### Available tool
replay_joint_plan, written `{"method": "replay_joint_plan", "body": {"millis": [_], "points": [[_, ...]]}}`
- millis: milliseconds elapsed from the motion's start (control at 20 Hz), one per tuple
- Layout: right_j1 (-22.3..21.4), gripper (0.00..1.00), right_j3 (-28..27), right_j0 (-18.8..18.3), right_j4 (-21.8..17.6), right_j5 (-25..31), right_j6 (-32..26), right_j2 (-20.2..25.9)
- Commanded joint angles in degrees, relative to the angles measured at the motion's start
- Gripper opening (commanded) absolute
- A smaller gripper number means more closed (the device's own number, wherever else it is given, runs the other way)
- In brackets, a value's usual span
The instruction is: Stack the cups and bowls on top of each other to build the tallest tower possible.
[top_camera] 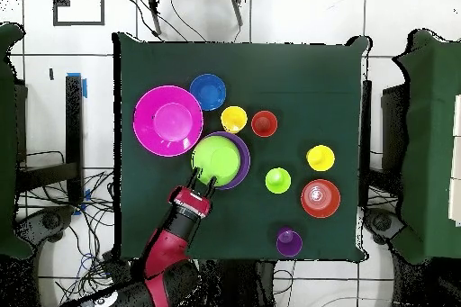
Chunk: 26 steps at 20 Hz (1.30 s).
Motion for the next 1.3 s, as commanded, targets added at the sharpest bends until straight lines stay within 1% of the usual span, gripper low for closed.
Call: {"method": "replay_joint_plan", "body": {"millis": [50, 150, 300, 400, 500, 800, 1050, 1250, 1300], "points": [[-1.2, 1.00, -5.7, 0.4, -2.5, 11.1, -7.1, 5.0], [-1.0, 1.00, -5.7, 0.0, -3.2, 10.5, -6.7, 4.7], [-0.1, 1.00, -6.5, -2.6, -6.2, 6.9, -5.6, 4.8], [0.3, 1.00, -6.9, -3.4, -6.9, 5.7, -5.2, 4.9], [0.4, 1.00, -7.3, -3.5, -6.9, 5.8, -5.1, 4.9], [1.5, 1.00, -8.3, -3.2, -4.9, 6.6, -5.3, 5.2], [0.8, 1.00, -9.0, -4.1, -6.6, 6.8, -4.2, 7.2], [1.4, 1.00, -9.8, -3.0, -4.2, 8.4, -4.6, 7.6], [2.0, 1.00, -10.2, -2.3, -2.5, 9.1, -4.7, 7.7]]}}
